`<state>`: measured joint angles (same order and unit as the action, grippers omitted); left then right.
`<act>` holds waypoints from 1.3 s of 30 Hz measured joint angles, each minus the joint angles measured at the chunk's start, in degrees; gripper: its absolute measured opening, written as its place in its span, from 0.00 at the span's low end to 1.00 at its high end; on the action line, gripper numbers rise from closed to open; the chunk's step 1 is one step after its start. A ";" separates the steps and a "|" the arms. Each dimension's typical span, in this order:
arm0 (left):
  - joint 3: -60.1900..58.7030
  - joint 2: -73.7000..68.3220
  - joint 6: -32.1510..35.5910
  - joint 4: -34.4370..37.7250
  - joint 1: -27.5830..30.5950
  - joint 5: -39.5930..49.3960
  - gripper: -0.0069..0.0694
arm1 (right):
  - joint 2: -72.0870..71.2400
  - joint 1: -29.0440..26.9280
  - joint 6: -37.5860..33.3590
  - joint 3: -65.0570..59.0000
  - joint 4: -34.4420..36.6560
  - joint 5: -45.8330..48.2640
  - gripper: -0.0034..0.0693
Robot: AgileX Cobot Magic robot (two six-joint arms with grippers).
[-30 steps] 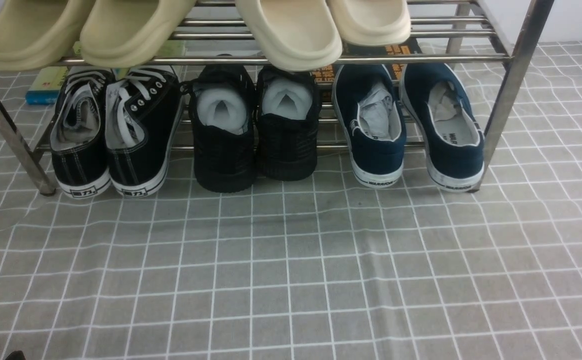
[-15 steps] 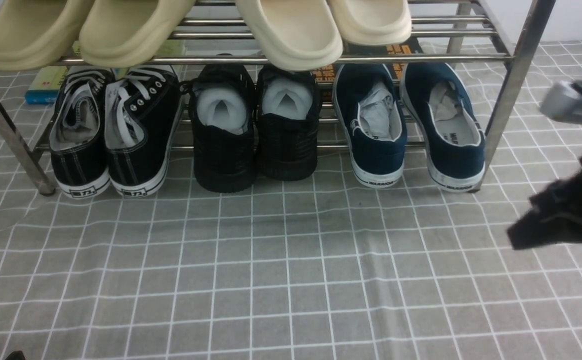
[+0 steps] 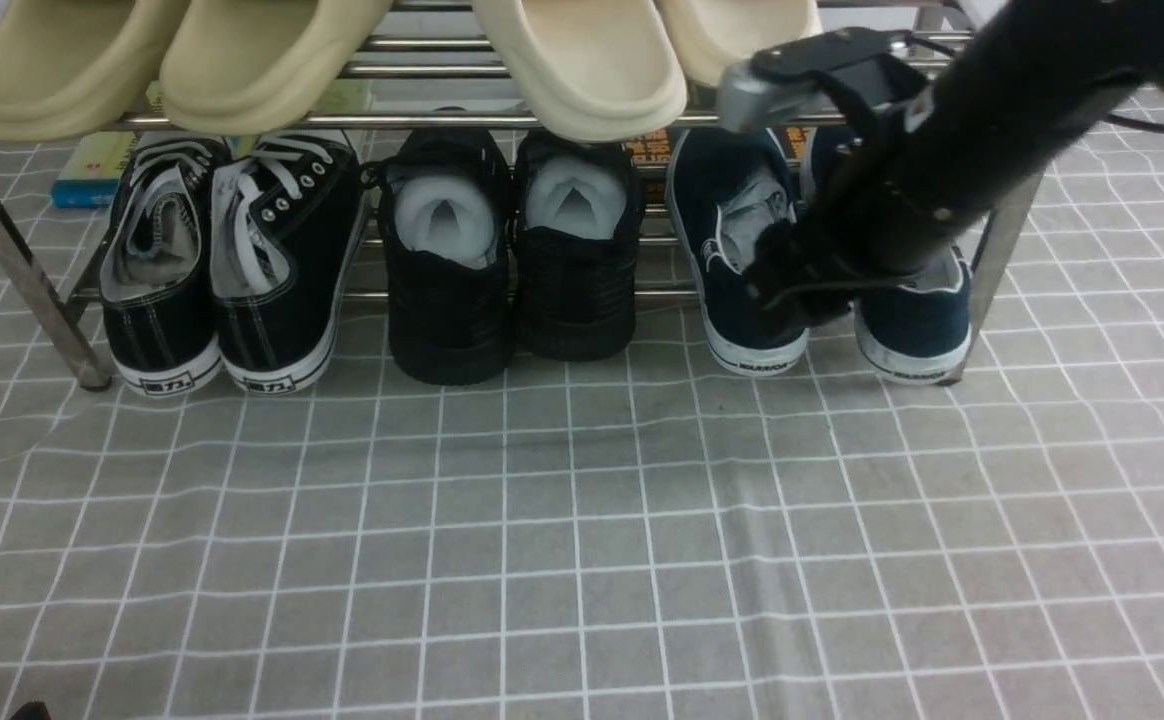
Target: Take the shoes off the shelf with your hand from the grey coffee tablecloth.
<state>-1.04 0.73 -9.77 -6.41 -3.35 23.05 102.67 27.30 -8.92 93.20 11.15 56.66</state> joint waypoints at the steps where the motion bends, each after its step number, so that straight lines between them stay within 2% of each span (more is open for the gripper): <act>1: 0.00 0.00 0.00 0.00 0.00 0.00 0.41 | 1.24 0.55 0.56 1.11 -1.89 -0.97 0.68; 5: 0.00 0.00 0.00 0.00 0.00 0.00 0.41 | 5.01 1.51 0.91 3.00 -6.98 -6.39 0.72; 13: 0.00 0.00 0.00 0.00 0.00 0.00 0.41 | 10.26 1.51 0.91 3.13 -8.94 -14.67 0.72; 17: 0.00 0.00 0.00 -0.06 0.00 0.00 0.41 | 11.71 1.51 0.91 3.13 -9.06 -15.47 0.66; 22: 0.00 0.00 0.00 -0.12 0.00 0.00 0.41 | 11.81 1.51 0.91 3.13 -9.99 -14.99 0.22; 23: 0.00 0.00 0.00 -0.12 0.00 0.00 0.41 | 11.81 1.51 0.91 3.13 -9.91 -14.66 0.17; 24: 0.00 0.00 0.00 -0.12 0.00 0.00 0.41 | 11.32 1.65 0.93 3.13 -9.78 -12.59 0.10; 26: 0.00 0.00 0.00 -0.12 0.00 0.00 0.41 | 10.56 1.84 0.93 3.13 -9.98 -10.21 0.10; 29: 0.00 0.00 0.00 -0.12 0.00 0.00 0.41 | 6.00 2.65 0.98 3.07 -8.83 0.39 0.10; 34: 0.00 0.00 0.00 -0.17 0.00 0.00 0.41 | -2.37 4.85 3.28 3.03 -5.66 12.39 0.10; 39: 0.00 0.00 0.00 -0.17 0.00 0.00 0.41 | -7.05 9.36 4.30 1.76 -5.38 15.74 0.10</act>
<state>-1.04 0.73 -9.77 -6.58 -3.35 23.05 95.62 36.66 -4.62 94.96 5.78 72.40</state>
